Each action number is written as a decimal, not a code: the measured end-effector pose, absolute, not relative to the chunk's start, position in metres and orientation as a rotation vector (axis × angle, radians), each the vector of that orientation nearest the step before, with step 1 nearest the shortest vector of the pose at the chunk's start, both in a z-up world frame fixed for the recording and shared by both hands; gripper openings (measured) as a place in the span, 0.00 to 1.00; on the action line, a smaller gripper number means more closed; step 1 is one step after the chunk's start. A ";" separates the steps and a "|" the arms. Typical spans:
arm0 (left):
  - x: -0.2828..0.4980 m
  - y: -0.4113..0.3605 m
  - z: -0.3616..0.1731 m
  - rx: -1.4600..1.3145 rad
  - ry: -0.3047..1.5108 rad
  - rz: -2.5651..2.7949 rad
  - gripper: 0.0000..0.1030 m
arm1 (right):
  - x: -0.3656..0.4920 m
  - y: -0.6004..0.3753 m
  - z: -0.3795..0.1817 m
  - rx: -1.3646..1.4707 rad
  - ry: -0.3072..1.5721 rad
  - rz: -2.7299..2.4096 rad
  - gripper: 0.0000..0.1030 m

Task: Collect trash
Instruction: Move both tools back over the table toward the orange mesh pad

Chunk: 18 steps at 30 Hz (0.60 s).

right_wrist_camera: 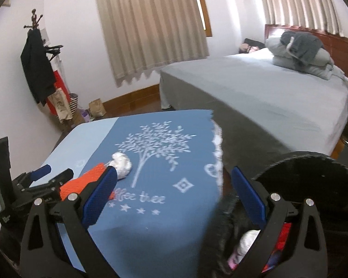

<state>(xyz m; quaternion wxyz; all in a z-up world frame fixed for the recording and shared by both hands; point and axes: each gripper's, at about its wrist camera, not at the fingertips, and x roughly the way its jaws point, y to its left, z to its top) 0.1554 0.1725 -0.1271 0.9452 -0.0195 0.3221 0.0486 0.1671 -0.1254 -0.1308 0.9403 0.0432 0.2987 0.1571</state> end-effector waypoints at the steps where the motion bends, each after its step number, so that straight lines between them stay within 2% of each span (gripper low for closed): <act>1: 0.155 0.177 -0.131 -0.043 0.665 0.105 0.85 | 0.170 -0.119 -0.133 0.080 0.612 0.327 0.93; 18: 0.161 0.205 -0.169 -0.100 0.785 0.153 0.85 | 0.200 -0.063 -0.173 0.024 0.690 0.358 0.93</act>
